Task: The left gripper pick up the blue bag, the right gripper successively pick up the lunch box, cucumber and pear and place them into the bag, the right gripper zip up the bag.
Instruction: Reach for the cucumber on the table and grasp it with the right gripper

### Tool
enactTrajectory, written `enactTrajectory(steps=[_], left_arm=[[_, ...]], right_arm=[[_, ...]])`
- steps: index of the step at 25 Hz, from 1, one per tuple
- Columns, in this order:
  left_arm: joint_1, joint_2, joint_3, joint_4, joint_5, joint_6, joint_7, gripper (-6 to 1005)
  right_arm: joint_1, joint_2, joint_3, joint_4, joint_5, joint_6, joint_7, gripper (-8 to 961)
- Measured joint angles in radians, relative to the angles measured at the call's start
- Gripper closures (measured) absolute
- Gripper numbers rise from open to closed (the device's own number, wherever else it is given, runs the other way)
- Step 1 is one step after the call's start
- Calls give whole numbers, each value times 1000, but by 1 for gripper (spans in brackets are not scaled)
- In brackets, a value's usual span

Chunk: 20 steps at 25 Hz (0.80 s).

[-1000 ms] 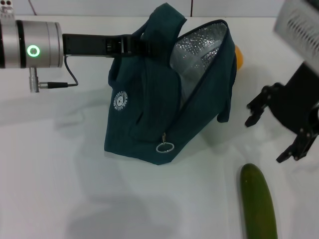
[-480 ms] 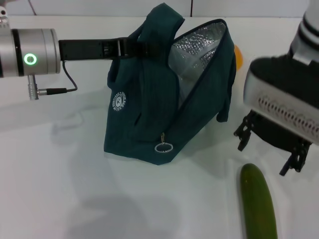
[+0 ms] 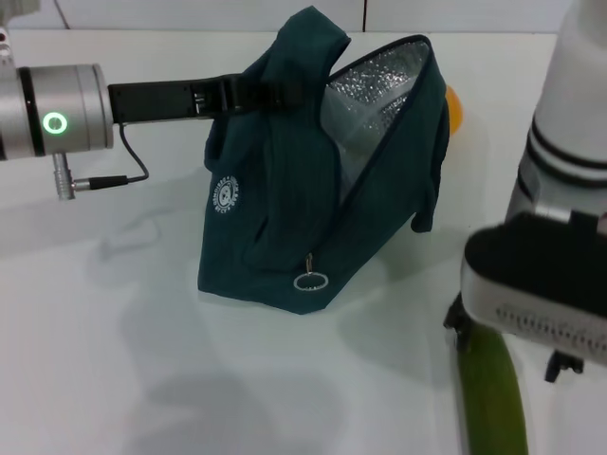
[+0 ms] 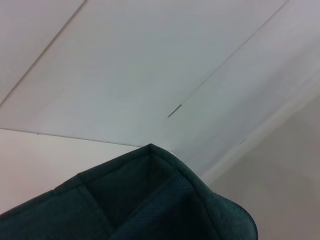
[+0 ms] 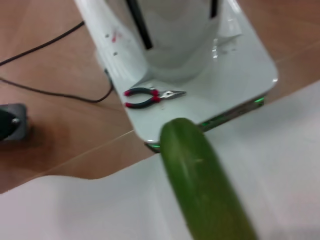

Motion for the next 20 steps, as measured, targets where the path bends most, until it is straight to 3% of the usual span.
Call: enactTrajectory(steps=[20], left_arm=[[-10, 0, 3, -47, -1, -35, 17, 932]], right_arm=[[-26, 0, -144, 9, 14, 73, -29, 113]])
